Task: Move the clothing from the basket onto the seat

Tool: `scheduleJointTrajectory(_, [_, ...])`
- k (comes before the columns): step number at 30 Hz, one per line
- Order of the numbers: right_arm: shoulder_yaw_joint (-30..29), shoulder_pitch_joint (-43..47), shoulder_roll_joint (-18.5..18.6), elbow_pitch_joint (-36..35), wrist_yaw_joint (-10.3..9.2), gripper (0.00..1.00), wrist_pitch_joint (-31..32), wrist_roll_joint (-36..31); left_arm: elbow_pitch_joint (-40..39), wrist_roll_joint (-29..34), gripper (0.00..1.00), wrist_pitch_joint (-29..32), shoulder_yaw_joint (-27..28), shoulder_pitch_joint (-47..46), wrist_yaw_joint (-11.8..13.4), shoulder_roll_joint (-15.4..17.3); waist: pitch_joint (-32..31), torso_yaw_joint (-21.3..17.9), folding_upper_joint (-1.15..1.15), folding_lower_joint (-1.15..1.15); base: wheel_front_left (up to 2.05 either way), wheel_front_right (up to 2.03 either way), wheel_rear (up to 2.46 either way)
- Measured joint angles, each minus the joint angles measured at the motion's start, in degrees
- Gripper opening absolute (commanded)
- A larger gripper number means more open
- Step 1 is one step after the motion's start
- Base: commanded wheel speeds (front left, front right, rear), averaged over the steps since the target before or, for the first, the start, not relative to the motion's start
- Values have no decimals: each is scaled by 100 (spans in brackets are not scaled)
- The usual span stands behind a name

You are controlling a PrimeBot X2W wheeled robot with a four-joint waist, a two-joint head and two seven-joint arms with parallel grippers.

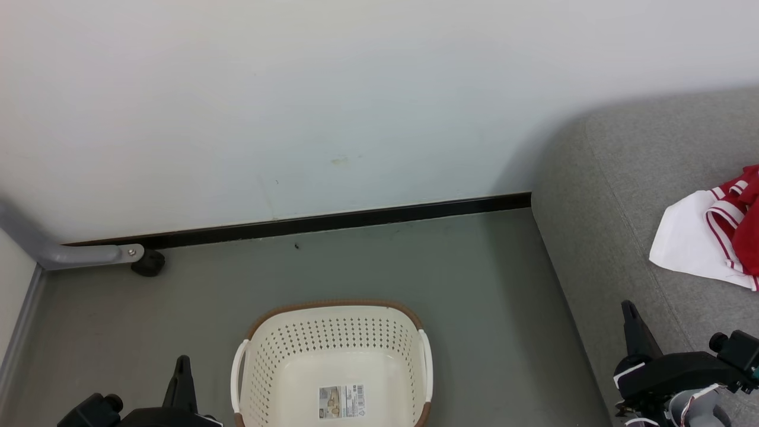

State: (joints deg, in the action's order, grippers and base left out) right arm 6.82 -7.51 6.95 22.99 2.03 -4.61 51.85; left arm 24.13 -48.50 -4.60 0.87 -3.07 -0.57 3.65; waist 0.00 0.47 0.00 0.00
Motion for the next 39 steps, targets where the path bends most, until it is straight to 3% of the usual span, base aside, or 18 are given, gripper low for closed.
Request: scheduleJointTrajectory(39, [-999, 104, -293, -378, 311, 0, 762, 2676, -452, -2897, 0, 756, 271, -38, -408, -63, 7, -33, 0, 0, 0, 0, 0])
